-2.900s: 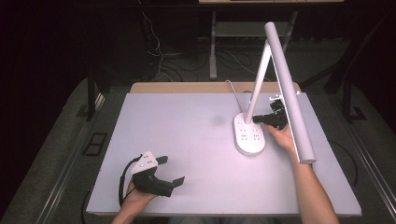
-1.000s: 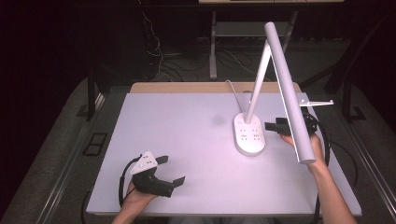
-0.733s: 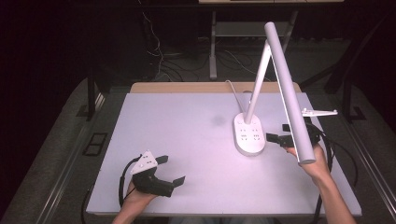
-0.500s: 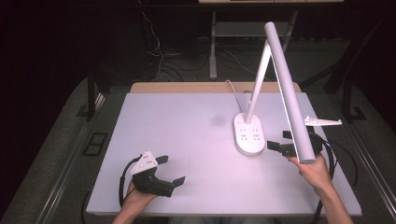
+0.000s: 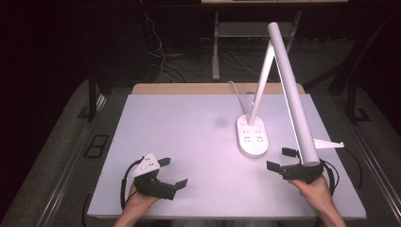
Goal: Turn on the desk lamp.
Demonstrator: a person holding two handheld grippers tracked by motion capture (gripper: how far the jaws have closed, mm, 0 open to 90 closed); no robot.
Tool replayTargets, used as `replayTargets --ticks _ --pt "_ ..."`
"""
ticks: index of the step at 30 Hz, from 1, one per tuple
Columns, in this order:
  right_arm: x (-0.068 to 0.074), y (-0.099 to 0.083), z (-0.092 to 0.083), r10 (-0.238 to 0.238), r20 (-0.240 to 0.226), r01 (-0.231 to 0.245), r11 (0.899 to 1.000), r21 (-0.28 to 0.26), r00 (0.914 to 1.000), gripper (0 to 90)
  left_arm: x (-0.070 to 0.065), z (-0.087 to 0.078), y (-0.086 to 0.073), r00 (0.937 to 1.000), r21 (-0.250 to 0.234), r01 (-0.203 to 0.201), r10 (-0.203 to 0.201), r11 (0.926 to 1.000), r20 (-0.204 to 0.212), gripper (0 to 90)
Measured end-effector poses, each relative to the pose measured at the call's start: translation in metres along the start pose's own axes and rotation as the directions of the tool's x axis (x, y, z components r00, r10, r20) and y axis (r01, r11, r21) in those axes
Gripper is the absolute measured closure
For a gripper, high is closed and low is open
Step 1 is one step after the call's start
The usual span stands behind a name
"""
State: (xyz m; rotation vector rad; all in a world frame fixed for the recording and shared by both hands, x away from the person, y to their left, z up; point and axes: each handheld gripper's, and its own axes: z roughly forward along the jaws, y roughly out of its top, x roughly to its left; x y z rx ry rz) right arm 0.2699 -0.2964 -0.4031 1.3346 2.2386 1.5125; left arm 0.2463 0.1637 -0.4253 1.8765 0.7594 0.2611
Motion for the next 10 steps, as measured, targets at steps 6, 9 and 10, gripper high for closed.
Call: replayTargets --ticks 6,9,10 --pt "0.011 -0.014 -0.002 -0.047 0.027 0.046 0.999 0.011 0.9985 0.3 0.0 0.0 0.0 1.0 0.0 0.0 0.0 1.0 0.001 0.9" --pt "0.014 -0.018 -0.003 -0.046 0.026 0.046 0.999 0.014 0.9986 0.3 0.0 0.0 0.0 1.0 0.0 0.0 0.0 1.0 0.002 0.9" --pt "0.013 -0.018 -0.003 -0.05 0.025 0.049 0.999 0.013 0.9985 0.3 0.0 0.0 0.0 1.0 0.0 0.001 -0.001 1.0 0.003 0.9"
